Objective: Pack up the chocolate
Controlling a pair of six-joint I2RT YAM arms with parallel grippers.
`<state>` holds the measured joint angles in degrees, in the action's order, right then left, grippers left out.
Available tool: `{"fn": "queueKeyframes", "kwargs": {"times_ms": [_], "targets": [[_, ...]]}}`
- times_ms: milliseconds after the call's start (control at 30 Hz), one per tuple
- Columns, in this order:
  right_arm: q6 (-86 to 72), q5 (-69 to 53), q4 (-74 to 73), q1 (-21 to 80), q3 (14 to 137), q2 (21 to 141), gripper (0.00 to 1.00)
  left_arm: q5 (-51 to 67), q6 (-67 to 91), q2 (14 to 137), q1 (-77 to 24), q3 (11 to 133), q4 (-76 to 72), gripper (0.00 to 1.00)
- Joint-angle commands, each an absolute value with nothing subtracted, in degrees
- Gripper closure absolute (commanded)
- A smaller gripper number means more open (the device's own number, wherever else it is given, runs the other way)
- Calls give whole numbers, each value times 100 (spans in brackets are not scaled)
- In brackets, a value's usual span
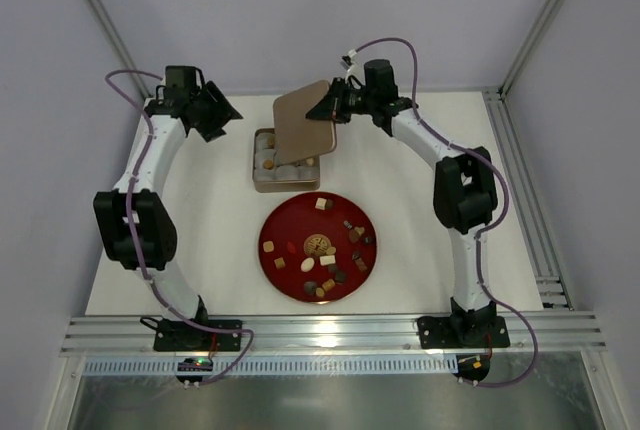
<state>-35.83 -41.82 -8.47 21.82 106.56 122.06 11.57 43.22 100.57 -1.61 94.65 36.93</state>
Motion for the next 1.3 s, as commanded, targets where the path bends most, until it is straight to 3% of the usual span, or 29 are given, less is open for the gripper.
{"fn": "queueKeyframes", "kwargs": {"times_ms": [0, 233, 467, 733, 1100, 1267], "targets": [[-5280, -5132, 1263, 2215, 10986, 12356, 96, 694, 4034, 10327, -141, 9326, 3797, 39], [-7022, -5116, 3207, 2206, 10934, 13209, 96, 887, 3903, 10679, -141, 9264, 3709, 37], [-7207, -4931, 3384, 2259, 10785, 13465, 96, 1019, 4069, 10609, -132, 8948, 3393, 27], [-7339, -4852, 3507, 2364, 10784, 13763, 96, 1099, 4403, 10407, -123, 8404, 2831, 22], [-7304, -4781, 3375, 2443, 10881, 14071, 96, 984, 4632, 10169, -18, 8008, 2461, 27], [-7304, -4781, 3305, 2487, 10986, 14229, 96, 1203, 4711, 10081, -26, 7752, 2048, 22]]}}
